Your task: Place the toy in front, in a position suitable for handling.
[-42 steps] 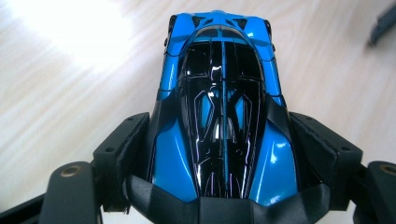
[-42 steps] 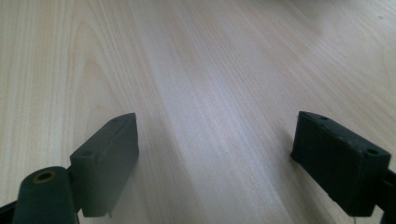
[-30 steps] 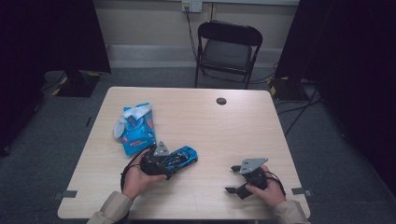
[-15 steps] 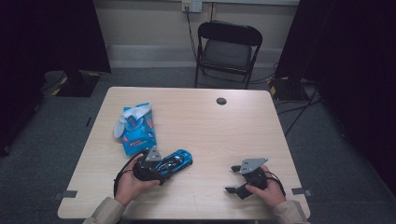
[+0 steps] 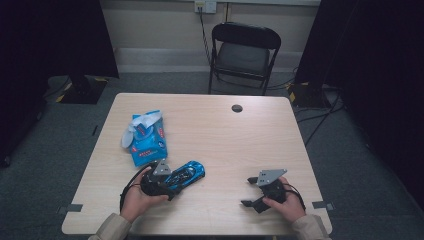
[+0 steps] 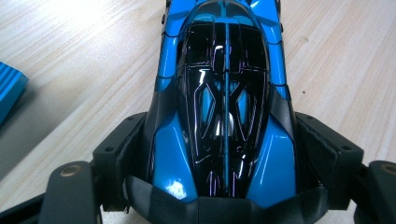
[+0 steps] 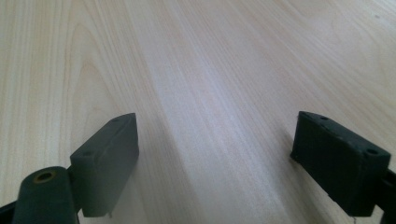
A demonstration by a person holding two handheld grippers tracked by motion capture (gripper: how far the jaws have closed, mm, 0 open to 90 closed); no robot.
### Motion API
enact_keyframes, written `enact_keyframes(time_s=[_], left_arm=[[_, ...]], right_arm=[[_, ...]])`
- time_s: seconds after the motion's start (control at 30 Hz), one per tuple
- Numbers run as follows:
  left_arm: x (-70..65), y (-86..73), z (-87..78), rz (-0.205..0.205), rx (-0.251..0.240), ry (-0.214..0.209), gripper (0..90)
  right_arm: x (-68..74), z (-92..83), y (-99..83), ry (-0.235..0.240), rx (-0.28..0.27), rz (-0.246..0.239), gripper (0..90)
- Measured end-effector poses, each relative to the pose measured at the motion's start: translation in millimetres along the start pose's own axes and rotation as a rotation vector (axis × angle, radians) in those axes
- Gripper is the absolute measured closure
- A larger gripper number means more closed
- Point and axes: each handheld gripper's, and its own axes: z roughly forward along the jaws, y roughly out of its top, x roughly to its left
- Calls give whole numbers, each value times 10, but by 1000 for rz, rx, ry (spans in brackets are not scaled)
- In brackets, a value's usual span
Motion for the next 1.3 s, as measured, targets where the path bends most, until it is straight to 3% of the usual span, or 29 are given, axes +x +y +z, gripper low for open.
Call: enact_keyframes(time_s=[0.5,0.87,1.1,1.3], left_arm=[[3,-13,3,-3,-12,-4,243],[11,-75,7,5,-60,-9,234],[-57,-46,73,14,-41,-17,65],[-47,-65,94,33,-52,-33,7]], right_arm=[[-11,5,4,-1,-4,9,137],[-11,12,9,-11,-2,10,133],[-20,41,66,-21,22,15,132],[-17,108,215,-4,40,-4,133]])
